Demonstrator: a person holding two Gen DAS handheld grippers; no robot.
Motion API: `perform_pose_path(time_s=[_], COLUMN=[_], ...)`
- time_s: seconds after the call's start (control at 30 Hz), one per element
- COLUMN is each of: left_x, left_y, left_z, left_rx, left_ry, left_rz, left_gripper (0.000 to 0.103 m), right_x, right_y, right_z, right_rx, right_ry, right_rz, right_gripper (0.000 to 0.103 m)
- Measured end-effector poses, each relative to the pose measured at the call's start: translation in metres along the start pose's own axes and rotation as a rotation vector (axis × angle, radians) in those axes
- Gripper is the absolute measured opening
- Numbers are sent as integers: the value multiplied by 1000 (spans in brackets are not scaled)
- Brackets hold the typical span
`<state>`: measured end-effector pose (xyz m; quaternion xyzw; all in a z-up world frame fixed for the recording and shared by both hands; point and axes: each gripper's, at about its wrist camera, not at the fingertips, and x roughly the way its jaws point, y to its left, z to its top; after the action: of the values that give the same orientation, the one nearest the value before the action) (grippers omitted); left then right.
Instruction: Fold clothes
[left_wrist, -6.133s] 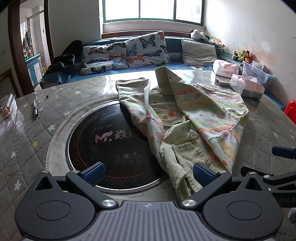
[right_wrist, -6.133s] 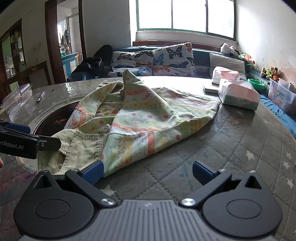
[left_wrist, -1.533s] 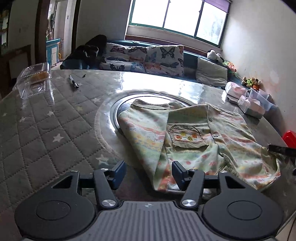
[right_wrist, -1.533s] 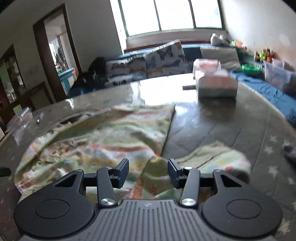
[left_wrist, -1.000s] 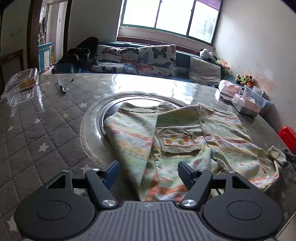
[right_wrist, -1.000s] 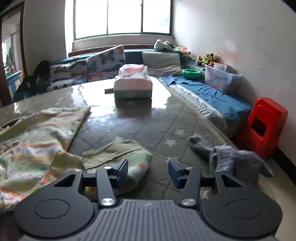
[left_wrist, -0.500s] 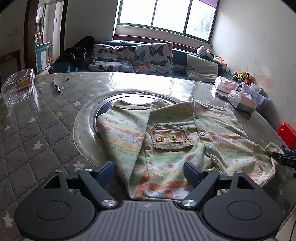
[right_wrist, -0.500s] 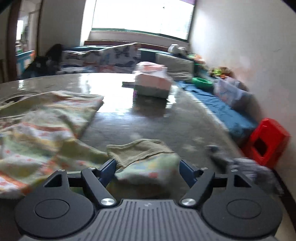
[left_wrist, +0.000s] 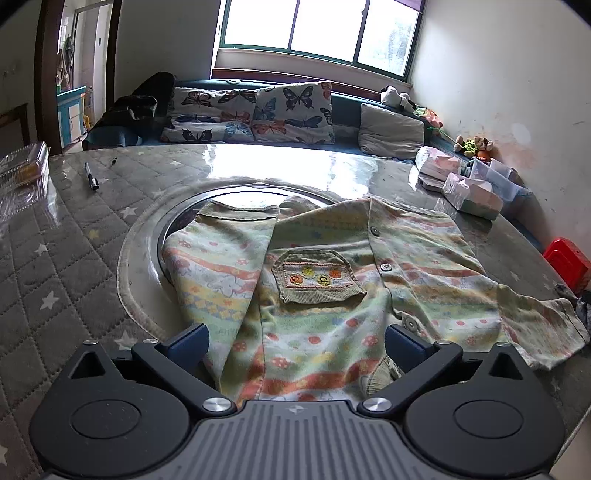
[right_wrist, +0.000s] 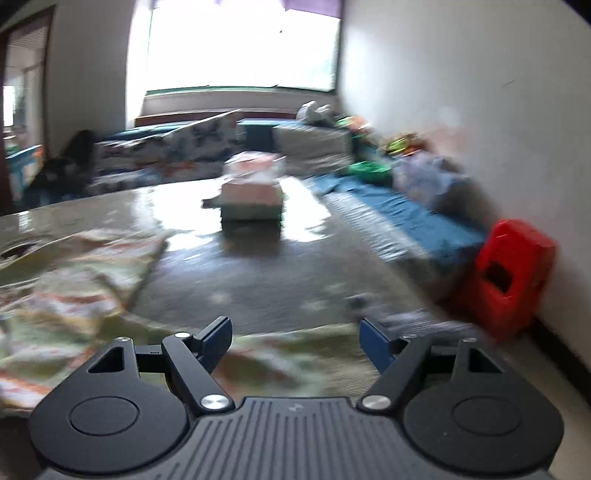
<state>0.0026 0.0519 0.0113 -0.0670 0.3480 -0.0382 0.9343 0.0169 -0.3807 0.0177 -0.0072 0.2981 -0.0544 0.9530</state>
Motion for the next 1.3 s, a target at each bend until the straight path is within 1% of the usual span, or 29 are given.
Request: perform_pose_path(time_s=[0.03,0.2,0.23,0.4,0.57,0.63,0.67,0.73,0.77,0.8,0.87,0.93,0.97,1.03,1.07,1.1,1.13,1.17,1.23,1.3], left_x=[0,2,3,9,29,42,49,63,72,80,96,112,119,129,131,131,130,129,125,118], left_y=[0,3,5,15,16,13,10,6,3,1,-3,-5,-4,1,3,5,6,9,16,26], left_z=[0,3,4,18,42,51,55,61,64,66,69,70,70,69,68,68,68,67,69,70], left_rx=[0,-2,-4,-29,-26,-8,6,34,52,69,111,146,155,149,150,154,159,158,132,102], left_ry=[0,1,0,-31,-56,-53,-50,-42,-36,-29,-13,11,27,57,62,57,52,48,40,26], left_rz=[2,26,32,65,95,100,100,101,103,111,128,149,158,163,171,178,184,188,185,192], left_gripper=[103,103,103,103,103,100,97,86,82,75,70,56,53,39,37,33,22,19,9,6], right_x=[6,34,38,46,51,53,53,53,54,54,54,54,54,54,53,53,53,53,53,53], right_y=[5,19,18,14,16,18,18,18,18,18,18,18,18,18,17,17,17,17,18,18], right_z=[-2,-14,-15,-15,-14,-14,-14,-14,-14,-14,-14,-14,-15,-15,-15,-15,-15,-16,-16,-16], right_rx=[-1,19,25,34,28,26,27,28,28,29,30,30,29,30,30,30,31,31,32,33], right_ry=[18,100,113,122,123,123,121,120,119,118,117,116,116,114,113,112,112,111,111,110], right_rz=[35,112,110,75,67,64,63,62,62,61,63,64,65,67,67,68,68,67,66,65], right_gripper=[78,77,77,77,79,79,80,80,80,80,80,80,80,80,80,80,80,80,80,80])
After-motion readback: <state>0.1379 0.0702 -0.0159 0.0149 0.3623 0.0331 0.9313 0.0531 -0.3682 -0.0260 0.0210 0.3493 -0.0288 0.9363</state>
